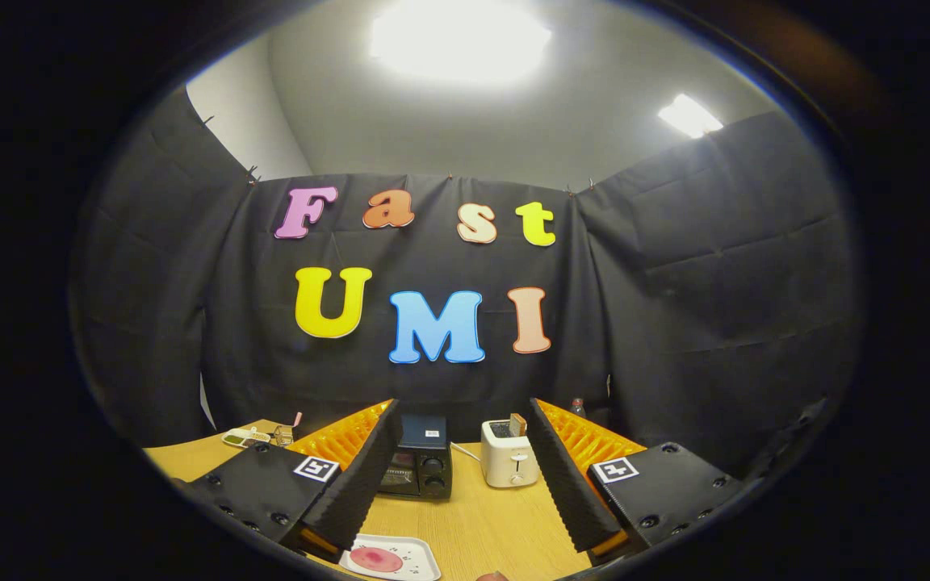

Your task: Open the toaster oven, put the food inside, and close the toaster oven door.

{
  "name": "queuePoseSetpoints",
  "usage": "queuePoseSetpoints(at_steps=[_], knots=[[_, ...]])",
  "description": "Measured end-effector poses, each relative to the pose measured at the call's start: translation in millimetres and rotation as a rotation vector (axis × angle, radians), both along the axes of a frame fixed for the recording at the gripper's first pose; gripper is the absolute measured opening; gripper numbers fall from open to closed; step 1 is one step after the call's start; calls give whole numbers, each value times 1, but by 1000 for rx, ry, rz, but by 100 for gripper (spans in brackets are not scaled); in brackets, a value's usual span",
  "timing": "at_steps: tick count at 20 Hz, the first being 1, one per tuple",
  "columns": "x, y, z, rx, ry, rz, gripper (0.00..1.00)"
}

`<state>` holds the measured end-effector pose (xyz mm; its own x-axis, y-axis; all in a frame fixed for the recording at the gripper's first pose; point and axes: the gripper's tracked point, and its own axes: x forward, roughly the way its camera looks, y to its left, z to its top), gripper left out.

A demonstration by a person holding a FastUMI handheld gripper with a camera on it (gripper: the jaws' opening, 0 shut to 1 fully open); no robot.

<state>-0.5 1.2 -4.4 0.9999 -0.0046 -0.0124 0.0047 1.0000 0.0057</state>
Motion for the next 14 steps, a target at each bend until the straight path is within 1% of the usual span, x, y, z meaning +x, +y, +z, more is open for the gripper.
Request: queuePoseSetpoints(at_steps=[14], knots=[[-4,0,3,0,0,-2,98]])
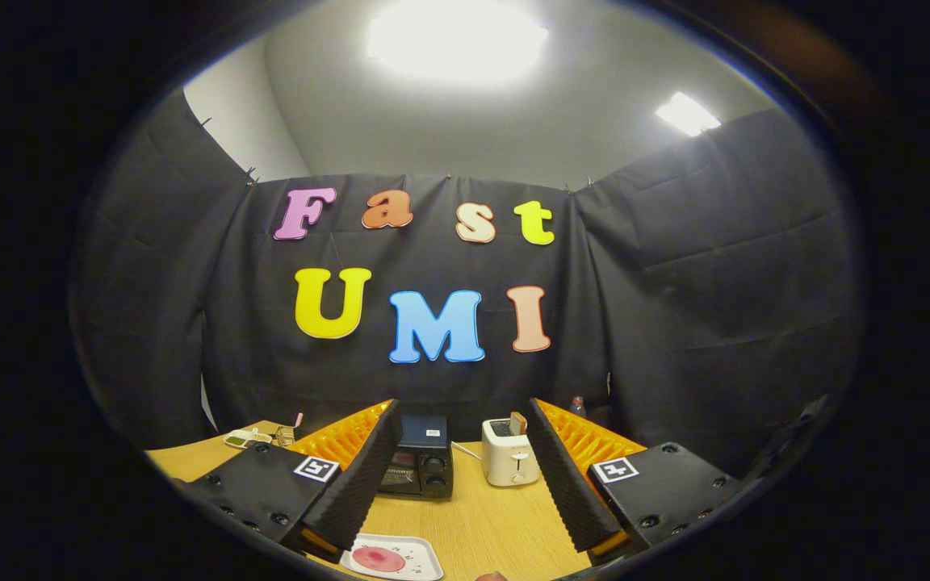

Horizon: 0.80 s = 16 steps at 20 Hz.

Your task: Open the toaster oven, put the food inside, and close the toaster oven door.

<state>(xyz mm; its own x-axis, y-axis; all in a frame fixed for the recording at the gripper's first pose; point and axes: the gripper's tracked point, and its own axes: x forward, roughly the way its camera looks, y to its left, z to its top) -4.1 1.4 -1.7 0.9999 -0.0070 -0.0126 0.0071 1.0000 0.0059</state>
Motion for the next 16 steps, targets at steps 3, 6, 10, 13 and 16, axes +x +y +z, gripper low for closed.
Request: queuePoseSetpoints(at_steps=[3,6,10,13,16], knots=[[3,2,0,-10,1,3,98],[3,7,1,-6,2,10,98],[4,14,6,-18,-17,27,98],[7,23,1,-3,-10,41,98],[16,36,-3,14,4,55,98]])
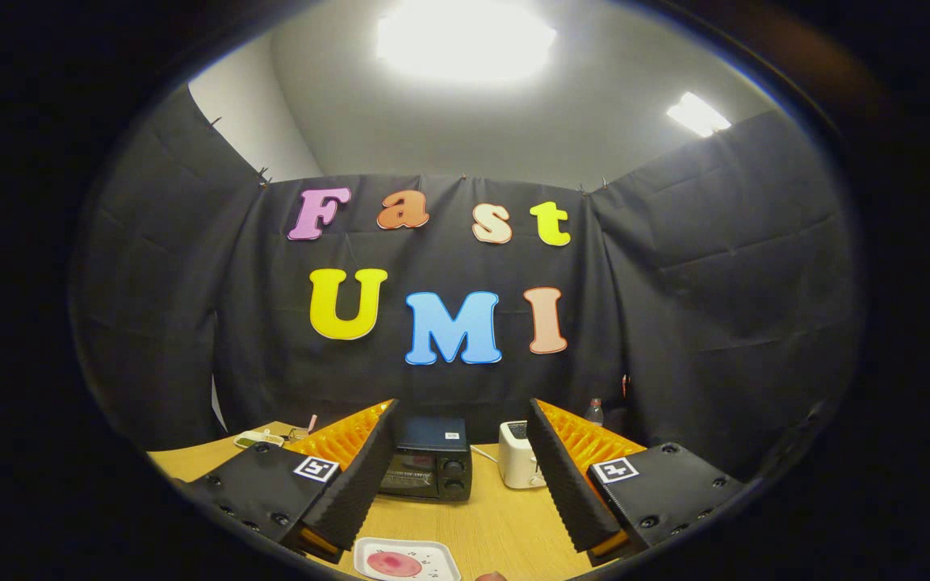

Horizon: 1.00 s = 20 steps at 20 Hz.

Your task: Open the toaster oven, put the food inside, and close the toaster oven door.

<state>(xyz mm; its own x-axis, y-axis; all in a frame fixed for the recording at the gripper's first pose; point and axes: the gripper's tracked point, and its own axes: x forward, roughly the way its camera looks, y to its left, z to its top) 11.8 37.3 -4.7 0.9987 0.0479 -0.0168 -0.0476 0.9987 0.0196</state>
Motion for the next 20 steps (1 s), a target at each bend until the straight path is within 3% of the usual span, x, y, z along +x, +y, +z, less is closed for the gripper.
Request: queuePoseSetpoints(at_steps=[11,20], knots=[[102,87,-41,46,58,107,98],[176,145,-107,98,150,123,98]])
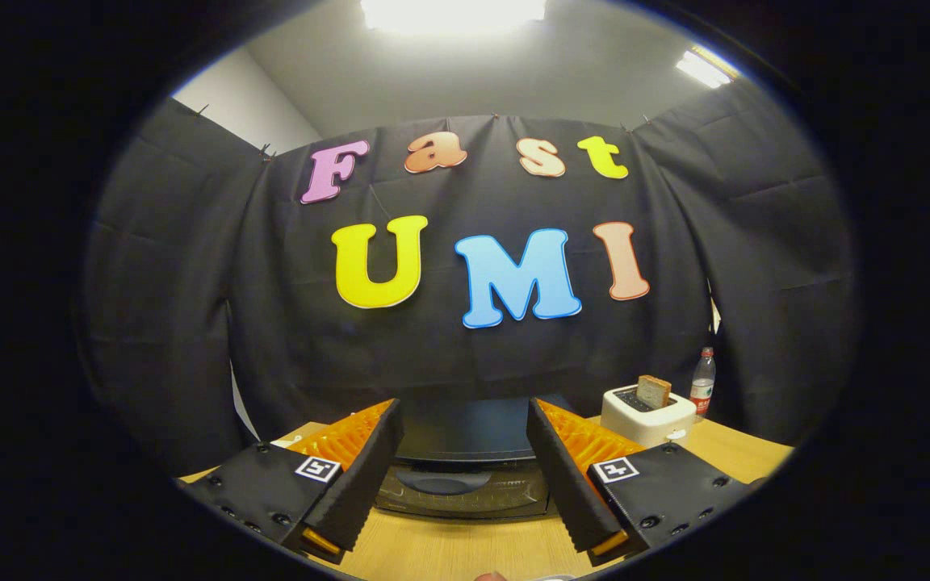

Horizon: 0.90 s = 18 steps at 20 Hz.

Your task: Open the toaster oven, put the food inside, and close the toaster oven door.

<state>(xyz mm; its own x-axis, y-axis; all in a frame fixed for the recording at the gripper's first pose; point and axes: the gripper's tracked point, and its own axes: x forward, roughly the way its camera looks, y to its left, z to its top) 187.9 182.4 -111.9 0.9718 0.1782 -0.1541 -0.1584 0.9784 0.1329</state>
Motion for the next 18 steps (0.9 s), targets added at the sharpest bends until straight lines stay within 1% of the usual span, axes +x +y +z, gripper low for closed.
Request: queuePoseSetpoints(at_steps=[5,9,14,17,18], knots=[[30,22,-48,-16,69,-6,97],[46,36,-83,-33,130,-15,97],[57,42,-109,-61,171,-46,97],[56,42,-129,-76,219,-68,98],[58,43,-124,-92,184,-76,98]])
